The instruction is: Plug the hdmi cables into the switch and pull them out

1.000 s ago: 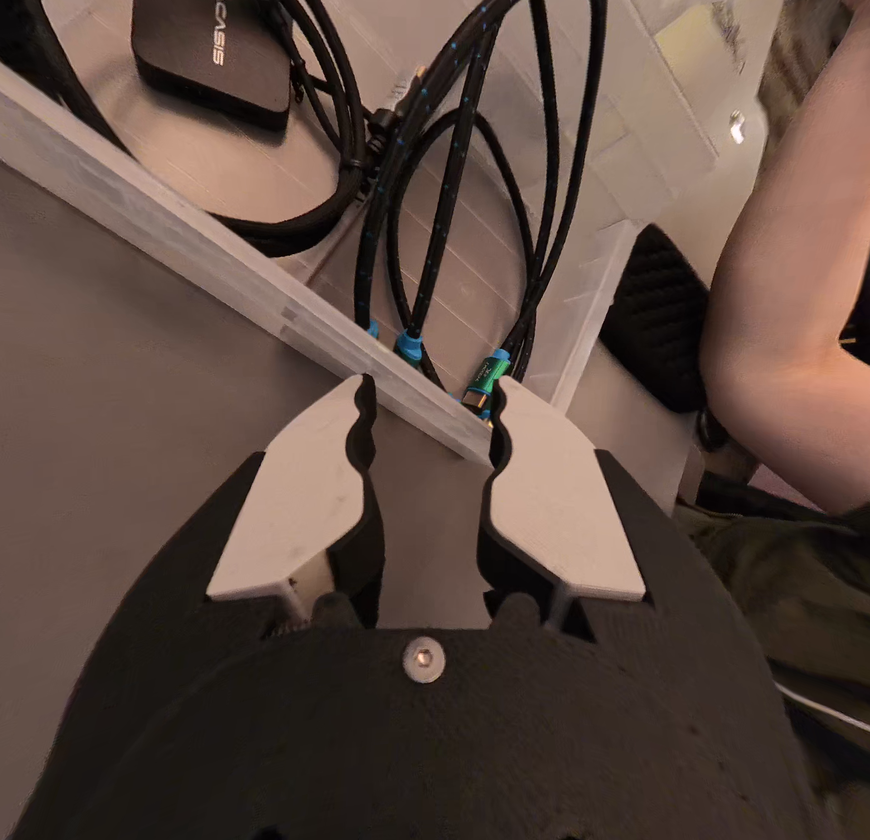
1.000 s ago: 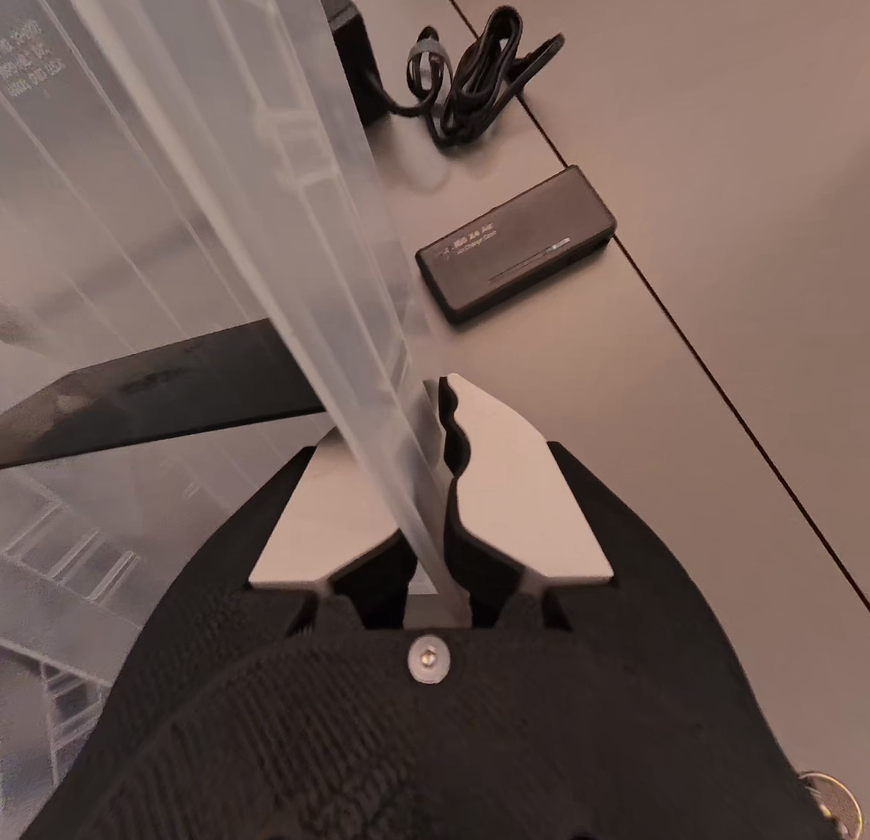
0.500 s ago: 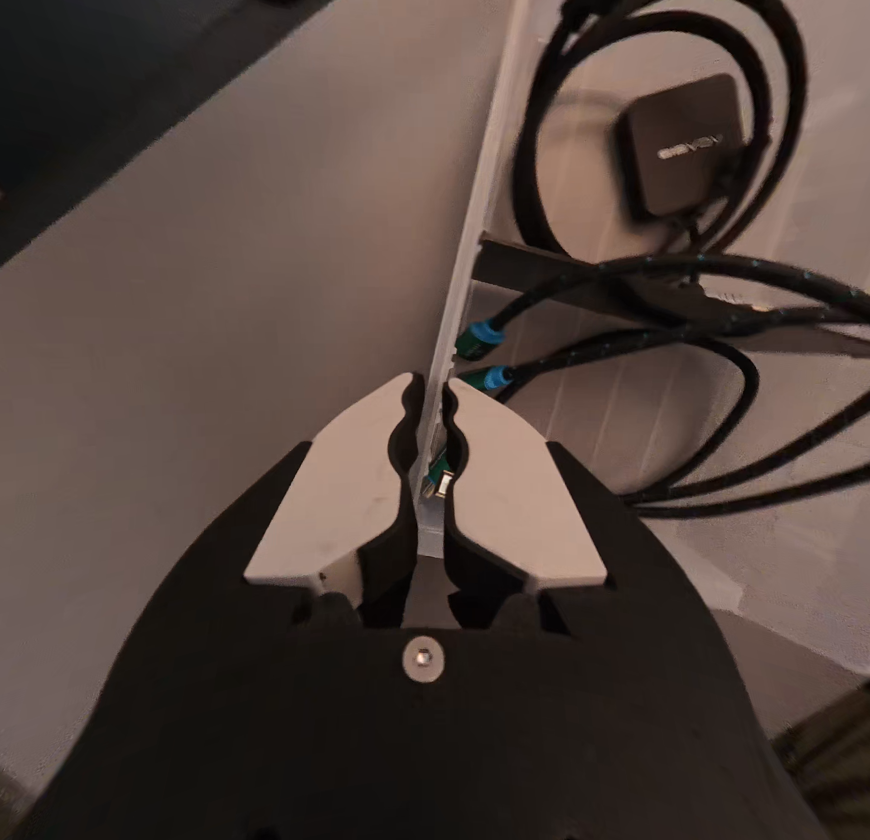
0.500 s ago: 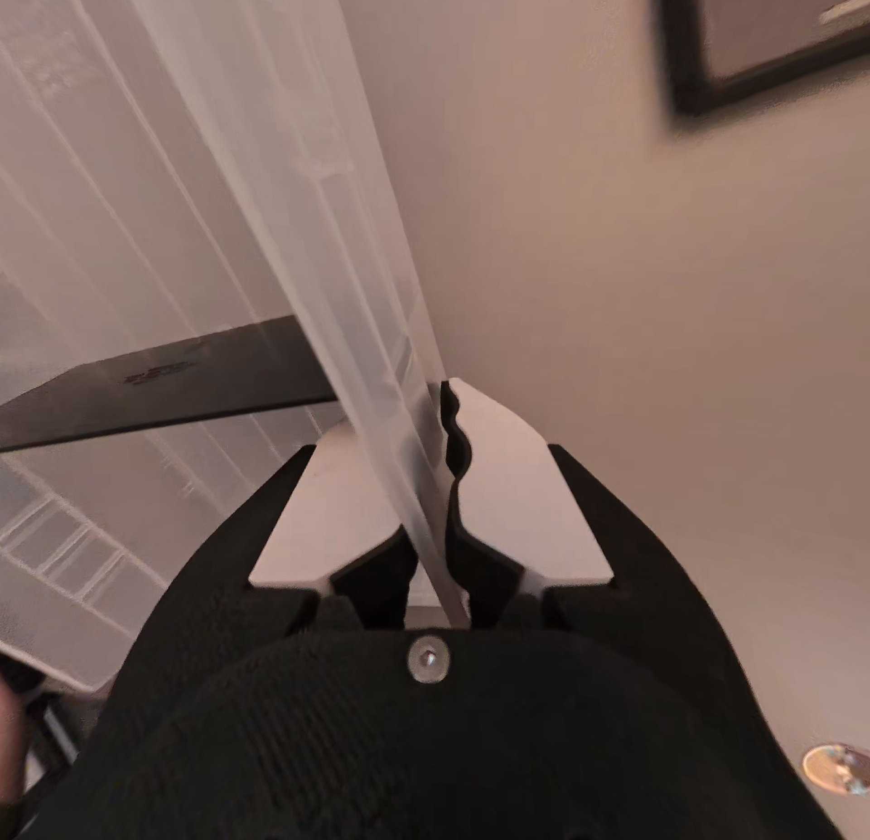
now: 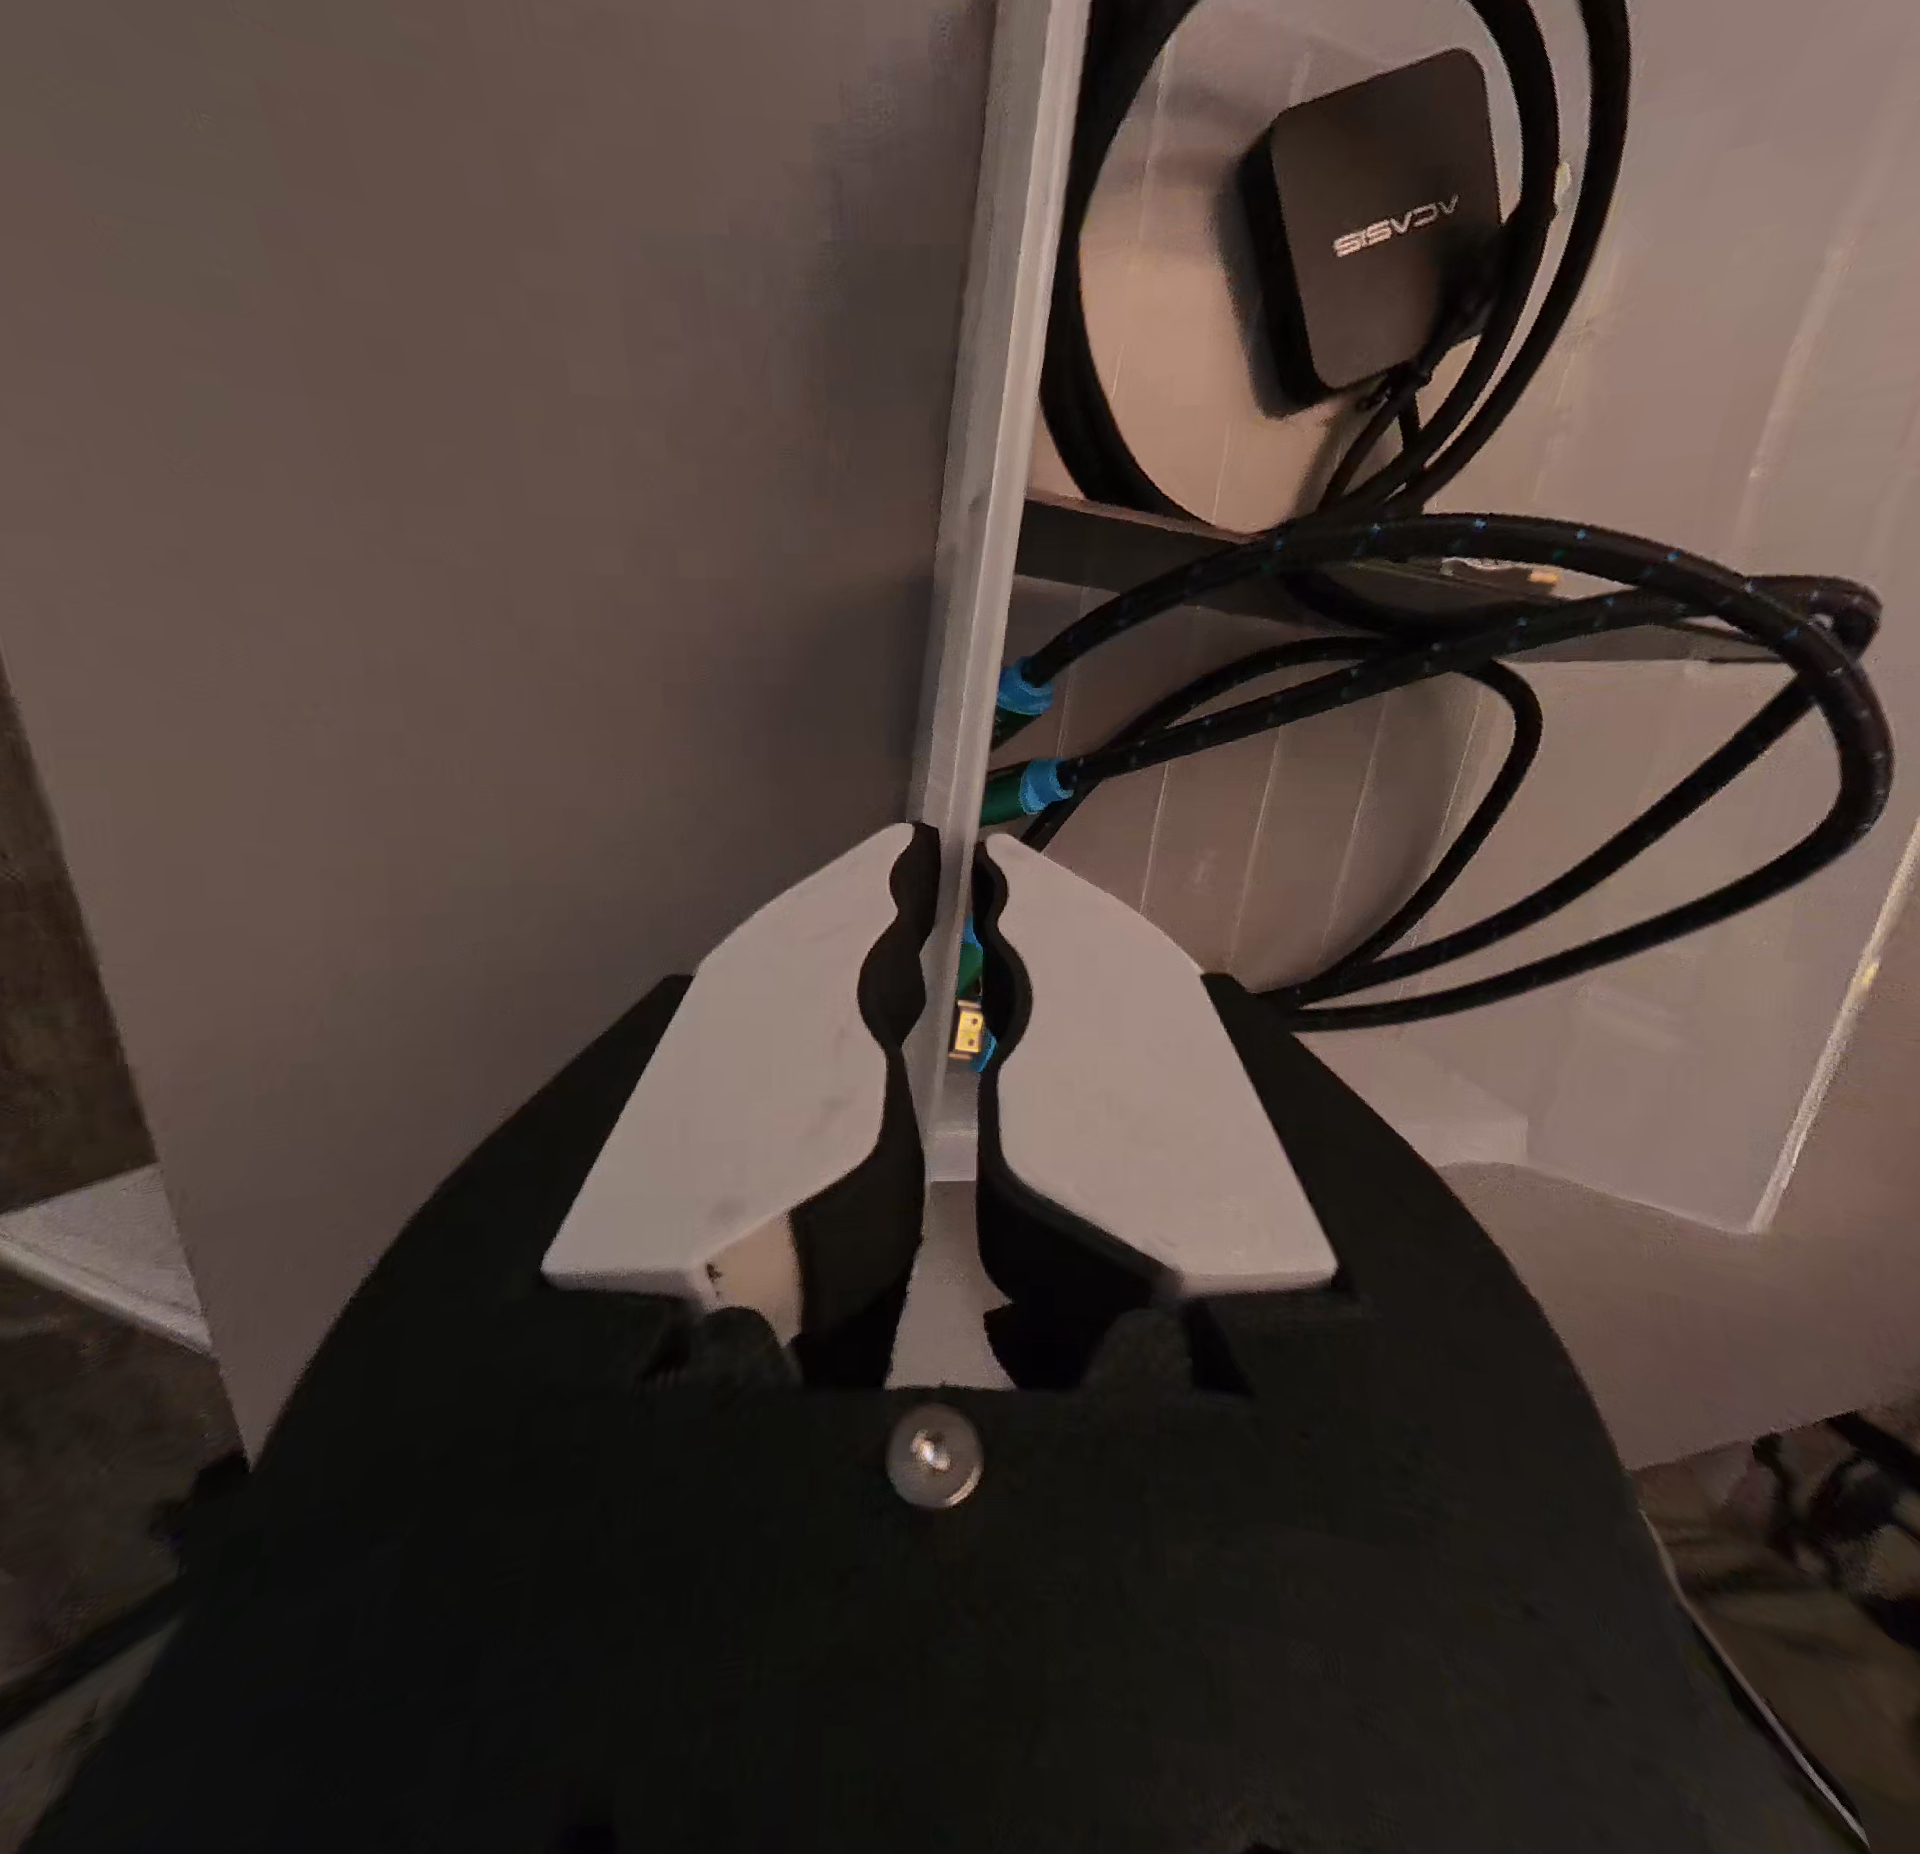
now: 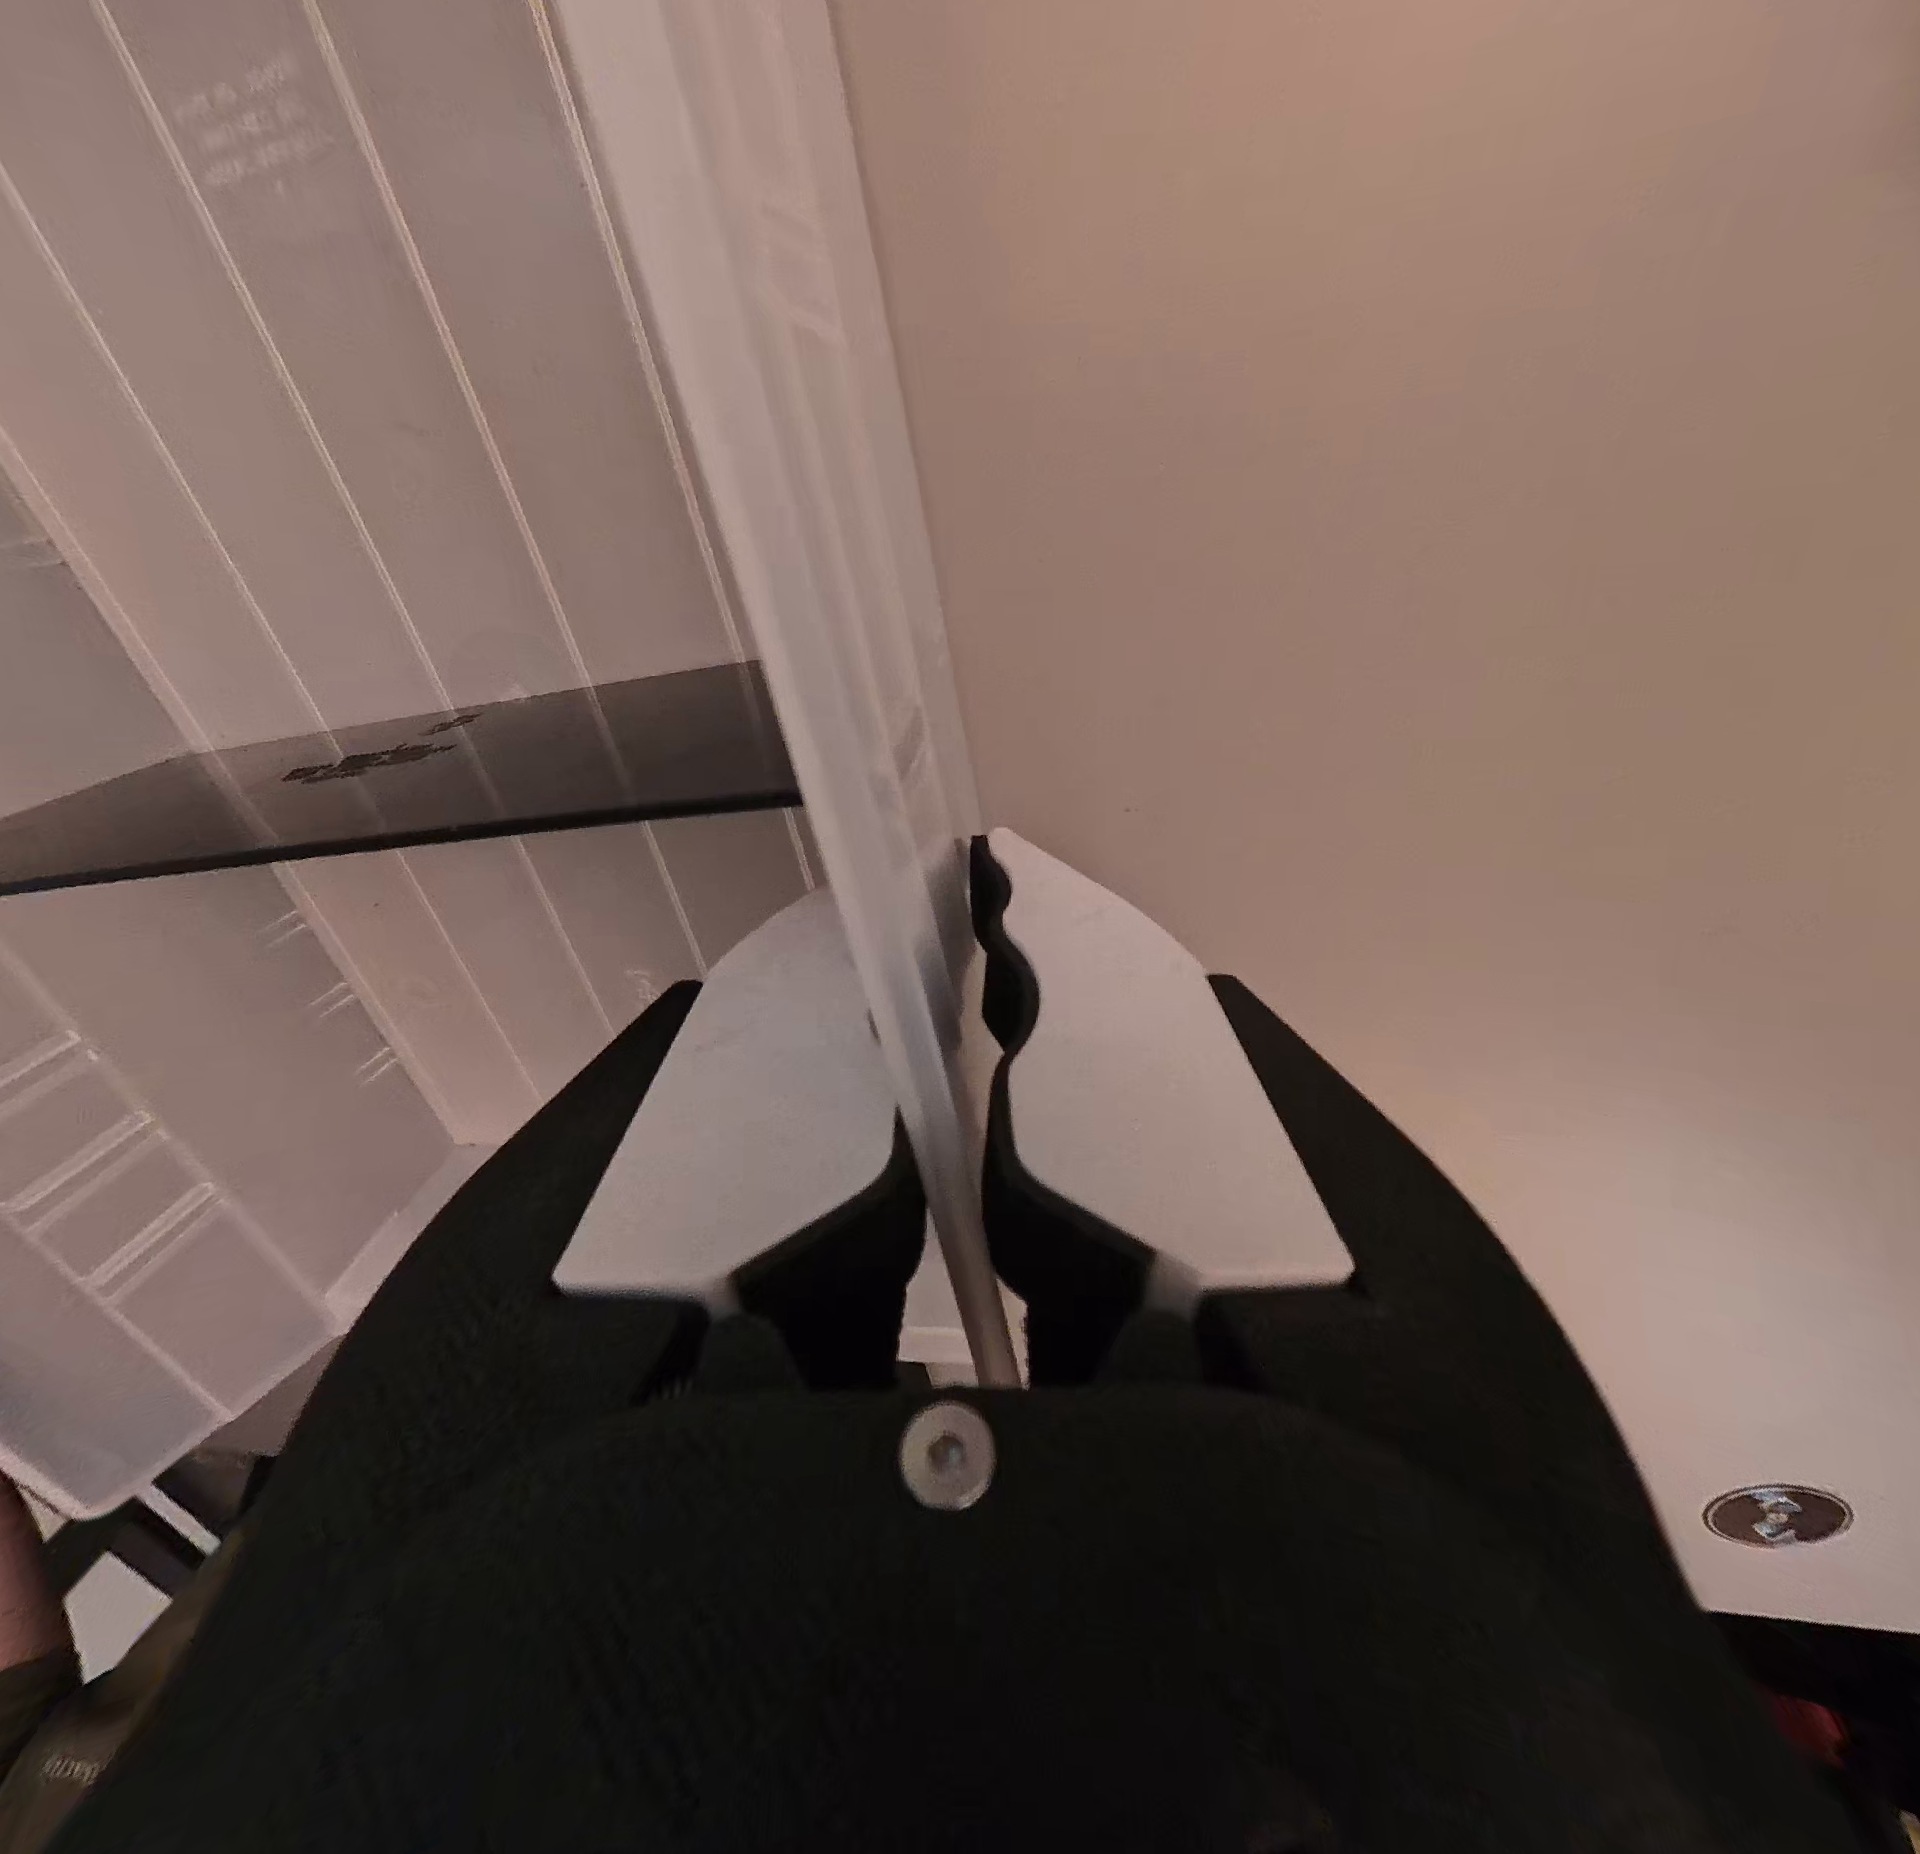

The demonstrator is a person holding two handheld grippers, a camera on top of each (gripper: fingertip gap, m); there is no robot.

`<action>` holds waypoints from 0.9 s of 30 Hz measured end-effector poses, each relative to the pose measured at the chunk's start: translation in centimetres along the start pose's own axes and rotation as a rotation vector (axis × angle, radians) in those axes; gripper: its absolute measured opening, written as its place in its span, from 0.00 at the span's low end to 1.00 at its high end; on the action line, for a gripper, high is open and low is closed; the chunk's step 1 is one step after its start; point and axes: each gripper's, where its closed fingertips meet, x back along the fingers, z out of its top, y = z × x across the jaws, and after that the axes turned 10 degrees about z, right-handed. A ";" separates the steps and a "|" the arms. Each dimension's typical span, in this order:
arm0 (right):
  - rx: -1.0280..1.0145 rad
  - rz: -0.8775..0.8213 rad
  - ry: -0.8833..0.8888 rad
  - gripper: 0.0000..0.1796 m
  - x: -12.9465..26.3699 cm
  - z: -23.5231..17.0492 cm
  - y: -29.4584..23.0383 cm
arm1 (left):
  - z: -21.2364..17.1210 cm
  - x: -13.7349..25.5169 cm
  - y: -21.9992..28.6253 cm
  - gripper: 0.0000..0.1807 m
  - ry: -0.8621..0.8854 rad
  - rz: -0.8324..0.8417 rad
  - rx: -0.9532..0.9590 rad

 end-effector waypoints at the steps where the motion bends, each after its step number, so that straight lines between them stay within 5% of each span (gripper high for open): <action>1: -0.008 -0.002 0.006 0.03 0.1 0.0 0.2 | -0.2 0.2 -0.7 0.03 0.008 -0.010 0.029; 27: -0.047 -0.011 0.031 0.03 1.4 -0.2 3.8 | -1.3 0.6 -1.9 0.03 0.028 -0.052 0.091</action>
